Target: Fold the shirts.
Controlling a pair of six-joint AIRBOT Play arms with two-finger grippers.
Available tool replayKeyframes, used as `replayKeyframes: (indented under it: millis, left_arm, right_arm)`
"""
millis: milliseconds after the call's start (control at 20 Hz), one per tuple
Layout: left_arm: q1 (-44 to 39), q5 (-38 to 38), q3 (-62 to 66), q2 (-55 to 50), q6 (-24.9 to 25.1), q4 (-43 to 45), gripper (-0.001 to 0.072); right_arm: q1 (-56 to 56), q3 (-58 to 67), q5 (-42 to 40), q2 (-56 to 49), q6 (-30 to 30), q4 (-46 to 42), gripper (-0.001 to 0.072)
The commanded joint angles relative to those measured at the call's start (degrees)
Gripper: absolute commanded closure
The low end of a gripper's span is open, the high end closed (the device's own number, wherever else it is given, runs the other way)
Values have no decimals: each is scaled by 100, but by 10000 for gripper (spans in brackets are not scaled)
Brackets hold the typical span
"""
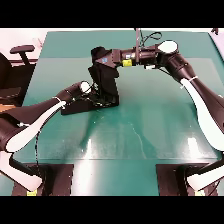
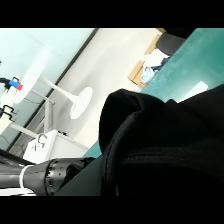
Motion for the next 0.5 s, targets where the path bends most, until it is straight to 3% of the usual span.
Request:
replayKeyframes:
  millis: [0, 200, 350, 400, 450]
  left_arm:
    - [4, -87, -2, 4, 55, -4, 686]
    - [4, -315, 9, 61, 297, -7, 684]
    - [22, -396, 9, 232, 861, 85, 658]
    - [70, -505, 9, 267, 962, 125, 364]
    - [151, -640, 7, 295, 957, 188, 170]
  right_arm:
    - [214, 7, -208, 2, -9, 68, 689]
    - [136, 7, -199, 2, -15, 57, 689]
    - [-66, 7, -188, 2, -52, 63, 689]
    - [-142, 7, -177, 2, -52, 63, 689]
    - [-214, 7, -144, 4, -55, 68, 689]
